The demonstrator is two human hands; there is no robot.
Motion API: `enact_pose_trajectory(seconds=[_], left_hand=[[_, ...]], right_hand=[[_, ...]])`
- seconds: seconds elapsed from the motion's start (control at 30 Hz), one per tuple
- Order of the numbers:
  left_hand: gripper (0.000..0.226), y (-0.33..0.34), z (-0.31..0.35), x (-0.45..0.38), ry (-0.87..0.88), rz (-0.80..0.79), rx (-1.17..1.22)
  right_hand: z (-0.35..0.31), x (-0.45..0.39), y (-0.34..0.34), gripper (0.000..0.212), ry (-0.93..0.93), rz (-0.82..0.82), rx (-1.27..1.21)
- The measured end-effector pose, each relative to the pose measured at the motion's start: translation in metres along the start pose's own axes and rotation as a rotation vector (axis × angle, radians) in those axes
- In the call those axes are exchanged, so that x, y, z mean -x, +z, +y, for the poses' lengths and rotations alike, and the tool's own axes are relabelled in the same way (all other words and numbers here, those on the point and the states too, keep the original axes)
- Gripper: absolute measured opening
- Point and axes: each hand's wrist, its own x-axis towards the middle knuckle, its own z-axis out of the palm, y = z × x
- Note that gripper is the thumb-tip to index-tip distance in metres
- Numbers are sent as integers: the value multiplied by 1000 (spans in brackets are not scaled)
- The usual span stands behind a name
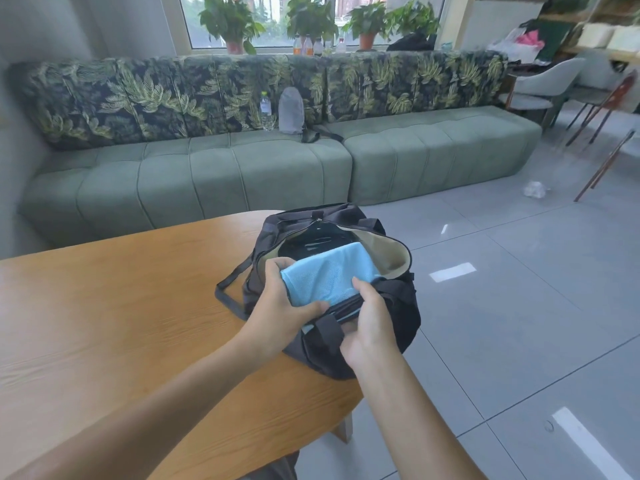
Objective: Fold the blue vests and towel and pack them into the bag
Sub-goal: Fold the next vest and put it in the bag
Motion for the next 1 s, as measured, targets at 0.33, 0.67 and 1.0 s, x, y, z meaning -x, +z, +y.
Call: enact_pose_trajectory(seconds=[0.33,0.67,1.0], left_hand=[[39,-29,25,-138,445,-234,-1346],[58,-21,41,-207,407,-444,-1759],[52,-38,58,-233,508,-634,-1667]], right_hand=[[-27,-33,11,29,72,30,36],[-29,-69,34,28,88,83,102],[-28,-107,89,30,98,85,71]])
